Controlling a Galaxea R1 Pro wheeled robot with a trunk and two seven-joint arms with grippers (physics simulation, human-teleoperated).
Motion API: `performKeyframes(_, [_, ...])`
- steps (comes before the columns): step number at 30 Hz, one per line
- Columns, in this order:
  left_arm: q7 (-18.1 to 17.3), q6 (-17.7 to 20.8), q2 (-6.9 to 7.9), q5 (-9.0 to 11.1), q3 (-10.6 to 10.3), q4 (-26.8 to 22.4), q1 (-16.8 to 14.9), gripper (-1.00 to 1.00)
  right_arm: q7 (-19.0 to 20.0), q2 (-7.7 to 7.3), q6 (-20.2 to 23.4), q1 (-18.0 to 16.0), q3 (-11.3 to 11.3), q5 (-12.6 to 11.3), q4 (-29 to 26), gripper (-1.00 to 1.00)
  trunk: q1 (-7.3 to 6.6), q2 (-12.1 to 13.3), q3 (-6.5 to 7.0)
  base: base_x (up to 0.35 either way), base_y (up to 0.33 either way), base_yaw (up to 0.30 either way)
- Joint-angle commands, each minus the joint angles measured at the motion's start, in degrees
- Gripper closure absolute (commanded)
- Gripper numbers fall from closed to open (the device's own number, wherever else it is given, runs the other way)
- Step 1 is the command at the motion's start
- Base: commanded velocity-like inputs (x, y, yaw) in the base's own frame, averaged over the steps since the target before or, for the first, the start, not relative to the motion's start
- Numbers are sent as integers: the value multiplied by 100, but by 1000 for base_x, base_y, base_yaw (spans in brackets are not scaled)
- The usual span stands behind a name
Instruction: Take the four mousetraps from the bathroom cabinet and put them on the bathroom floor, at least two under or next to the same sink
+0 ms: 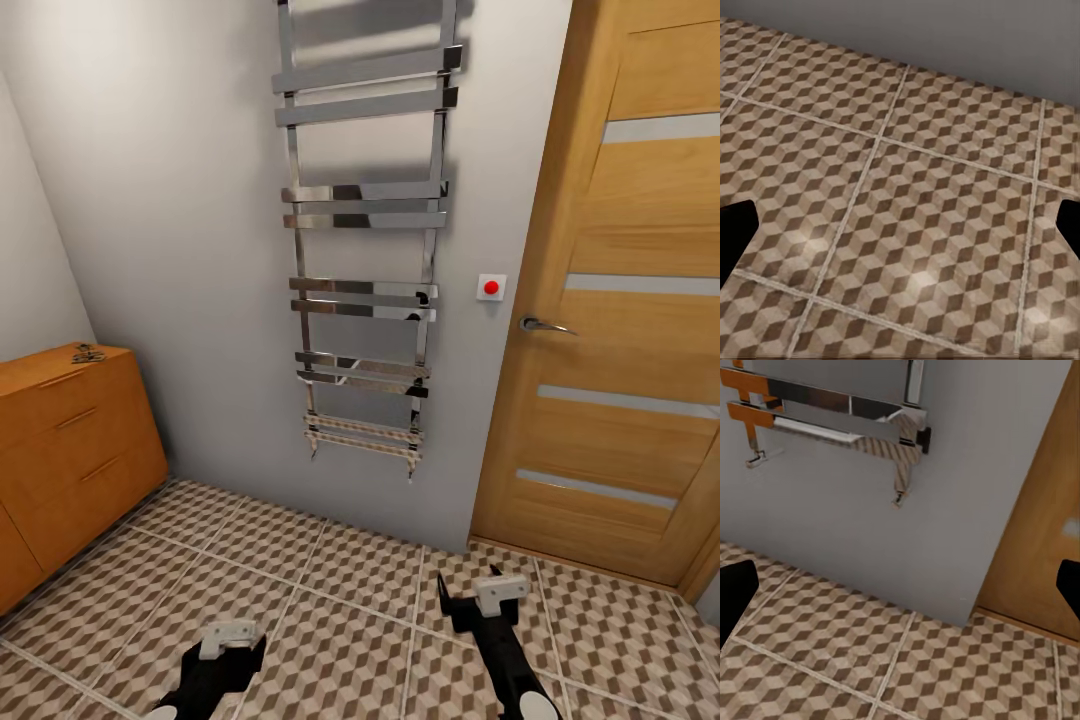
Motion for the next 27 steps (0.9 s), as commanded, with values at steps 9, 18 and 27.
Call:
performKeyframes(9, [-20,18,-7,-5,5,110,-2,-100,-22,6,-77,-3,-1,49,-18,-100,0,-3,-6,0,0,0])
performKeyframes(18, [-33,-1,2,-7,-274,103,1,-100,-23,6,-70,-3,-1,39,26,-100,0,-3,-6,0,0,0])
performKeyframes(27, [-24,-61,8,-5,-368,570,-2,-100,-37,-23,-95,-3,-50,49,1313,-100,0,-3,-6,0,0,0])
